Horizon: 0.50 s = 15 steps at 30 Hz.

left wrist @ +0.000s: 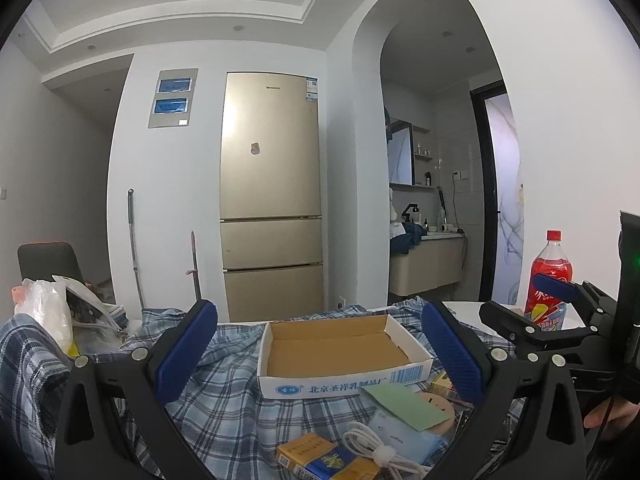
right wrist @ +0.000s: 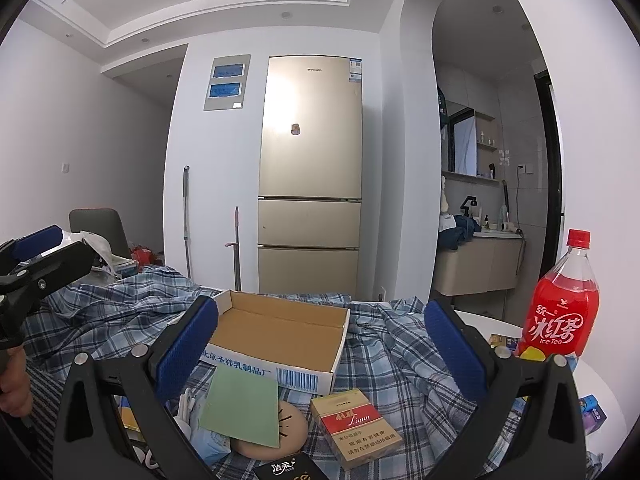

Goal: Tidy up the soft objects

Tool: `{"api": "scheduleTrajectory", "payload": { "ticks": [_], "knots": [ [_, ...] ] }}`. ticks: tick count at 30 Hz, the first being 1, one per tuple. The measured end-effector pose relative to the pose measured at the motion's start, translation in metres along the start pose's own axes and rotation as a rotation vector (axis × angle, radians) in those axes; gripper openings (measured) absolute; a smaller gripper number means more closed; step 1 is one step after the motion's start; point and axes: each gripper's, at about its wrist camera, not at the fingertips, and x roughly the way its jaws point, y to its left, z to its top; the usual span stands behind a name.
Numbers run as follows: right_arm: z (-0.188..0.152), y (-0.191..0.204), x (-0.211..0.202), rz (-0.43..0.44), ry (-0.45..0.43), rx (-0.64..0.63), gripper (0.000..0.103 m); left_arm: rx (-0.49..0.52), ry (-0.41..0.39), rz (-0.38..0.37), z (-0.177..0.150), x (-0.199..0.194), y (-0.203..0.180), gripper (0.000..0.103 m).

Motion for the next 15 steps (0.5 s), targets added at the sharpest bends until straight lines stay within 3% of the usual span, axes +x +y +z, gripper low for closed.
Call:
{"api": "scheduleTrajectory", "payload": {
  "ticks": [15],
  "knots": [
    [-0.0027, 0.0016, 0.0040, 0.002, 0.011, -0.004, 0.103, 0.010, -0.013, 0.005, -0.0016, -0.0028, -0.0026, 0.103]
  ]
}}
